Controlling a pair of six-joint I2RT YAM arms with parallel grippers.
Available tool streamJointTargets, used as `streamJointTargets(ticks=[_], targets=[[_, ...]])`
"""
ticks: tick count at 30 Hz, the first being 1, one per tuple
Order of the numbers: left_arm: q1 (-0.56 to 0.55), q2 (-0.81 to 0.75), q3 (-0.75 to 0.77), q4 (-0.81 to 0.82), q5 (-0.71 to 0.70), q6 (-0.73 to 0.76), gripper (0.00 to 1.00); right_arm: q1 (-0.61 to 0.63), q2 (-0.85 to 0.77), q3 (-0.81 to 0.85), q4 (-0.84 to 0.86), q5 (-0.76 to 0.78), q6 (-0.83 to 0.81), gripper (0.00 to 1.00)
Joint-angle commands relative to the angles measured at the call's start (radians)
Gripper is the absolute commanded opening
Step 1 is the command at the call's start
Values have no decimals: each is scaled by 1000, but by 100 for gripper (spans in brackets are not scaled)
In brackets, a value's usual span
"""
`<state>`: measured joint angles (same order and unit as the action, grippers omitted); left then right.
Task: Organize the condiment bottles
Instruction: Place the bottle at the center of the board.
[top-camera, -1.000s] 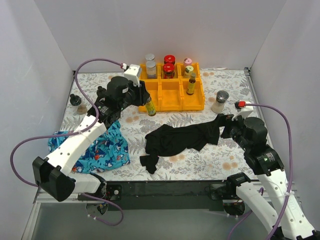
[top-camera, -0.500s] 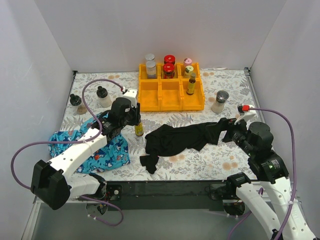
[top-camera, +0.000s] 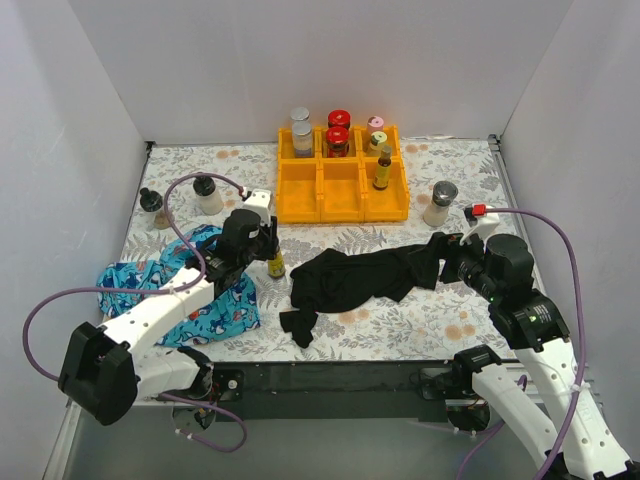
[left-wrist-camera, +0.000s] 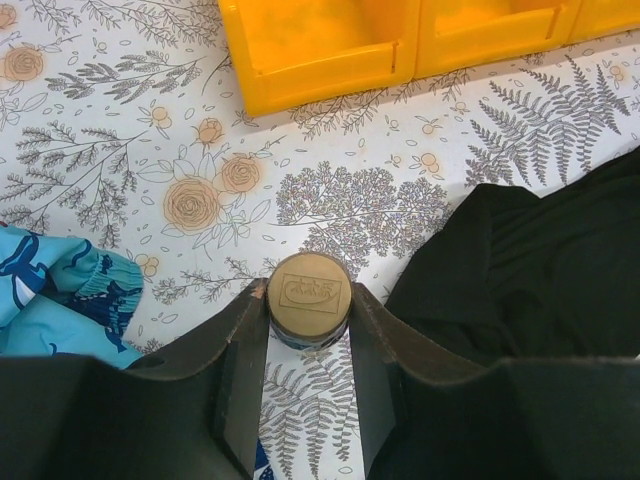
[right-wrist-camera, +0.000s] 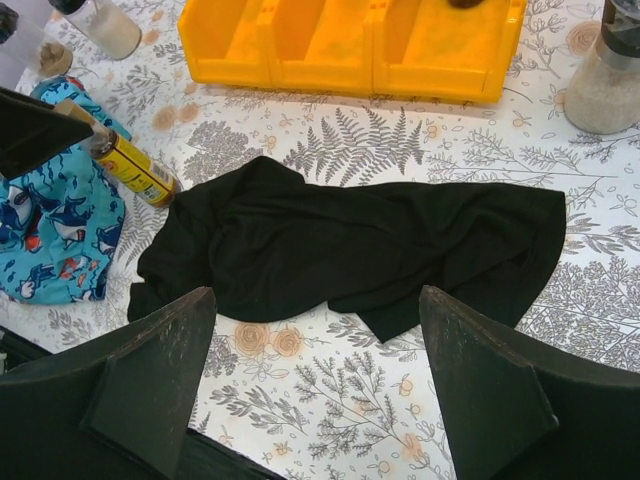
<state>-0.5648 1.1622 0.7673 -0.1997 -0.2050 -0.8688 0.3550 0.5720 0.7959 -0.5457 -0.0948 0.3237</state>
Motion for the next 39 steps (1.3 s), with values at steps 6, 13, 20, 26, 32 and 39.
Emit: streamJointTargets(ticks=[6,13,20,26,32,39], targets=[[-47,-78,-16,62,-59,-16,60,4,3,5,44,-36,29,90],[-55,-108,18,10,-53,-44,80,4,18,17,38,-61,12,89],[-49,-87,170,-70,-80,-47,98,15,158,49,99,-140,58,85],[-47,-148,308,-102,82,-91,98,156,336,101,226,-77,106,84],[-47,-289,349,-178,151,-180,98,355,564,224,381,-23,75,84],[-47,-459,340,-239,106,-245,98,482,811,373,601,-7,46,82]])
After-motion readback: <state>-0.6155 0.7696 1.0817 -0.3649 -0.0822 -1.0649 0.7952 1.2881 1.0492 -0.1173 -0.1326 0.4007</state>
